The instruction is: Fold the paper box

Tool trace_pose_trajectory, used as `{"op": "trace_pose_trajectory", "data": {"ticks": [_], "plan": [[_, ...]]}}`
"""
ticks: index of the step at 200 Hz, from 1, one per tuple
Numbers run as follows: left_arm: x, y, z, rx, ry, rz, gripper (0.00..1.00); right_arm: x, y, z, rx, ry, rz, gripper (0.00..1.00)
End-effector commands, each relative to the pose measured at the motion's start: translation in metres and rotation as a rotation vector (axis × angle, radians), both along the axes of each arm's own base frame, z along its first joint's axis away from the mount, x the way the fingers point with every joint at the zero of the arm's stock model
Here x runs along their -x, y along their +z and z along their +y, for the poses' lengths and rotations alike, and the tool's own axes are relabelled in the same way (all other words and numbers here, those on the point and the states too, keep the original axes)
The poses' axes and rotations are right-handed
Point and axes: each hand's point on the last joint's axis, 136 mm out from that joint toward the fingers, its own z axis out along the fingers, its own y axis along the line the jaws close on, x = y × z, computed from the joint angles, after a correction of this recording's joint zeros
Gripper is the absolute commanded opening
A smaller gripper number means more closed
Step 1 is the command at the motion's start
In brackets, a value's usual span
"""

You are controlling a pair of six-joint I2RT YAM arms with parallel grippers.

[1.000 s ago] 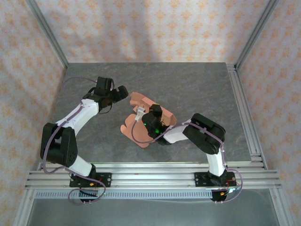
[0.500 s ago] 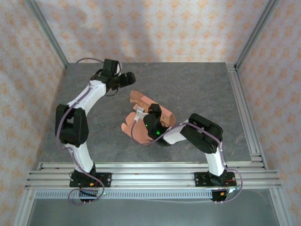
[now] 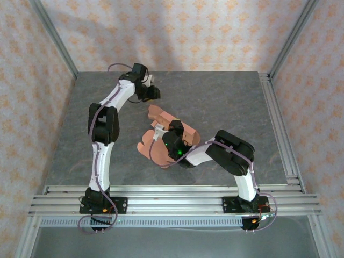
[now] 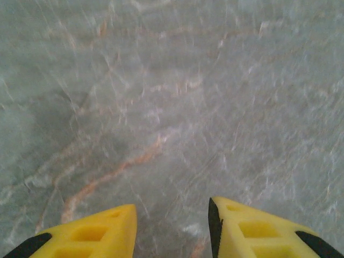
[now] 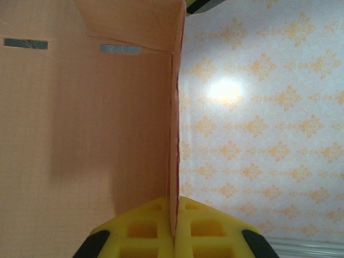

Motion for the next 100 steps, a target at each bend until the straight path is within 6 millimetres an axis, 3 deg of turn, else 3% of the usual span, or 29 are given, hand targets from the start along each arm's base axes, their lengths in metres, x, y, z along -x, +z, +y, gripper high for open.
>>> {"op": "trace_pose_trajectory", "data": {"ticks": [1, 49, 100], "plan": [[0.021, 0.020, -0.002, 0.044, -0.076, 0.020, 0.40, 0.002, 0.001, 0.003, -0.018, 0.001, 0.012, 0.00], [0.057, 0.019, -0.001, 0.043, -0.155, 0.048, 0.40, 0.001, 0.001, 0.002, -0.026, 0.008, 0.020, 0.00], [0.078, 0.020, 0.002, 0.056, -0.145, 0.032, 0.41, -0.002, 0.005, 0.000, -0.028, -0.004, 0.020, 0.00]]}}
